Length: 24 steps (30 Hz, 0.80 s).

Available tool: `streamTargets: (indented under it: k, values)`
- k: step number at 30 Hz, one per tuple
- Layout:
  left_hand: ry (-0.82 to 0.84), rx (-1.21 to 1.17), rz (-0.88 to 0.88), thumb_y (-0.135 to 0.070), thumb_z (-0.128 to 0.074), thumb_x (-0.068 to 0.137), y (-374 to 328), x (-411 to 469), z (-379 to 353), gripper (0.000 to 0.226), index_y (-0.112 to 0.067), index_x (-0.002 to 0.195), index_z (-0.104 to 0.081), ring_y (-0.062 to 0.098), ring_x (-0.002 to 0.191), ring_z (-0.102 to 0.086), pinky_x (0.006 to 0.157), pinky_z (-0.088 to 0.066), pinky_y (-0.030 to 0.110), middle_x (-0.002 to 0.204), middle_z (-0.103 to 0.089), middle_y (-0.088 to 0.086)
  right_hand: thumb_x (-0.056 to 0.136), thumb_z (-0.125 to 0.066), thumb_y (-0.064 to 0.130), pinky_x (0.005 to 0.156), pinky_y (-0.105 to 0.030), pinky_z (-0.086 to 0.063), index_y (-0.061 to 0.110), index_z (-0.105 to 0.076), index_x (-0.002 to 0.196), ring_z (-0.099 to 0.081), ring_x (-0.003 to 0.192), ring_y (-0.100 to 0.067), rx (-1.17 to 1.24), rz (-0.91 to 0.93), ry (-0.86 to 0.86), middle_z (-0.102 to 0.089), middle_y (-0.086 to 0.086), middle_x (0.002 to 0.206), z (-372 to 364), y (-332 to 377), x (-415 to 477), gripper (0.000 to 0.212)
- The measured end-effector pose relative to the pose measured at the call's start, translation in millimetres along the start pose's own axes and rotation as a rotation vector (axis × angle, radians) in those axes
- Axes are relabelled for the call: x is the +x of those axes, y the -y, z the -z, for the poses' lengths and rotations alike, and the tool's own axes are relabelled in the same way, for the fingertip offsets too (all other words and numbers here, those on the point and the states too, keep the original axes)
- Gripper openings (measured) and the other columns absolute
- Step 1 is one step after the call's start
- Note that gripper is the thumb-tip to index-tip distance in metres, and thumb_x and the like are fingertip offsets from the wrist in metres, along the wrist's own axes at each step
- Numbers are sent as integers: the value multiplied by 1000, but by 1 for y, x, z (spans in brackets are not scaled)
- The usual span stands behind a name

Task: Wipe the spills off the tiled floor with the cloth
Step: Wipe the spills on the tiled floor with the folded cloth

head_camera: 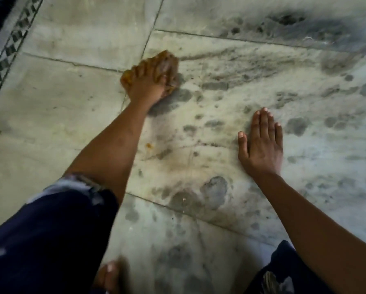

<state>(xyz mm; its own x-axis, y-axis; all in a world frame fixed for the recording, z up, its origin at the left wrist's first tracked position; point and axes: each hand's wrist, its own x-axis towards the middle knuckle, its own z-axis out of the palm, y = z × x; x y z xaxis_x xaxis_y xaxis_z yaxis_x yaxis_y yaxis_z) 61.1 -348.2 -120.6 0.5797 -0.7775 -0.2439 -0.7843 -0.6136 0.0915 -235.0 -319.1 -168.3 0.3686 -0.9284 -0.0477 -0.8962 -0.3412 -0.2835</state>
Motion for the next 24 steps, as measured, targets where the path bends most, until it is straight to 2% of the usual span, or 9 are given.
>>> streamTargets:
  k: [2, 5, 8, 12, 14, 16, 19, 21, 24]
  values:
    - [-9, -7, 25, -43, -27, 97, 35, -25, -4, 57, -29, 150, -12, 24, 144, -11, 115, -7, 44, 157, -13, 5, 91, -7, 49, 117, -37, 2, 5, -9, 149, -4, 146, -25, -14, -8, 9, -7, -14, 157, -1, 0, 0, 73]
    - [-20, 105, 18, -57, -18, 80, 52, -92, -35, 75, -31, 150, -14, 30, 141, -17, 111, -16, 52, 155, -20, 7, 92, -9, 49, 117, -38, 2, 4, -8, 149, -5, 145, -26, -17, 3, 5, -7, -15, 157, -1, 1, -3, 73]
    - [18, 173, -210, -64, -13, 82, 34, -173, -73, 72, -38, 149, -5, 31, 145, -8, 111, -7, 56, 159, -9, 4, 92, -9, 49, 118, -39, 0, 5, -8, 149, -4, 146, -26, -15, -16, 21, -6, -14, 158, -1, -5, 4, 72]
    - [9, 176, -525, -61, -17, 91, 83, -233, -78, 63, -32, 148, -17, 26, 144, -11, 112, -8, 54, 157, -18, 6, 91, -7, 48, 118, -37, 0, 5, -11, 149, -3, 146, -25, 30, 4, -3, -6, -13, 158, 2, -1, -1, 72]
    - [-7, 199, -473, -61, -13, 91, 123, -213, -69, 65, -29, 147, -23, 29, 142, -18, 111, -10, 54, 154, -26, 11, 91, -8, 47, 117, -36, 0, 5, -13, 149, -3, 146, -24, 55, 0, -34, -6, -13, 158, 2, -3, -9, 71]
    - [-36, 163, -269, -64, -15, 89, 137, -172, -54, 70, -26, 147, -27, 34, 140, -24, 110, -12, 56, 153, -29, 12, 91, -9, 47, 117, -37, 0, 6, -15, 149, -4, 146, -24, 78, -11, -44, -7, -12, 158, 4, -7, -19, 71]
    - [-3, 64, 36, -59, -24, 91, 107, -108, -38, 64, -37, 149, -8, 29, 145, -6, 113, -3, 56, 159, -9, 3, 92, -12, 46, 117, -38, 0, 7, -15, 149, -5, 146, -25, 59, 8, -50, -9, -13, 157, 9, -16, -34, 69]
    - [21, 45, 36, -59, -25, 92, 72, -88, -35, 64, -40, 148, 0, 28, 146, 2, 112, 2, 59, 159, -2, 2, 93, -12, 46, 117, -38, 1, 7, -14, 149, -5, 146, -26, 28, 6, -57, -9, -14, 157, 12, -23, -37, 68]
    - [48, 147, -211, -65, -18, 90, 36, -121, -51, 67, -37, 148, 4, 28, 146, 6, 112, 6, 59, 160, 1, 3, 92, -11, 47, 117, -39, -1, 6, -15, 149, -6, 145, -27, -2, -32, -50, -10, -15, 157, 12, -34, -38, 70]
